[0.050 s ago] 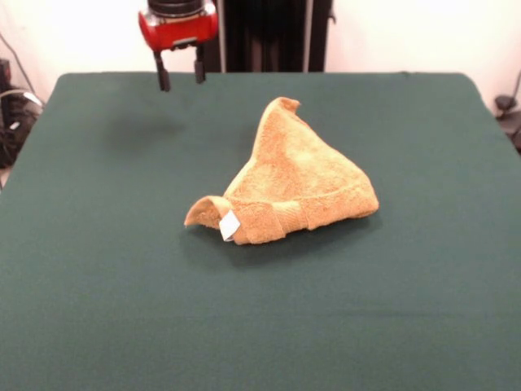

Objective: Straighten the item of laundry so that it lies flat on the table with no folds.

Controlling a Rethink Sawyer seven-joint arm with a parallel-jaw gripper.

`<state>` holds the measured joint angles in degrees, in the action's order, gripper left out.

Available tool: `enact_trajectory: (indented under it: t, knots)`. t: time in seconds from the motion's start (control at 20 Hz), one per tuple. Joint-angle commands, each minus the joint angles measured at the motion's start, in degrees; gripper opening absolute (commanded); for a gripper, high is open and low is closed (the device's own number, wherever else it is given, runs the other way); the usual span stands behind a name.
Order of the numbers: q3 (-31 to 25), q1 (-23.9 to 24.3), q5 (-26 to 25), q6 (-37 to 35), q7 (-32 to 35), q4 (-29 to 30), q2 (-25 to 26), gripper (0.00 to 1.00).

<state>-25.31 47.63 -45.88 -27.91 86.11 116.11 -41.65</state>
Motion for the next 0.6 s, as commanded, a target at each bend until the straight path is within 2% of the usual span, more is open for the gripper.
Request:
enact_trajectory:
  t: [0.05,0.6]
  knots:
    - [0.67,-5.51,2.36,3.74,9.70,-5.07,1.24,1.00]
    - [3.07,-9.21,5.00,4.87,11.83,-5.68,1.78,1.00]
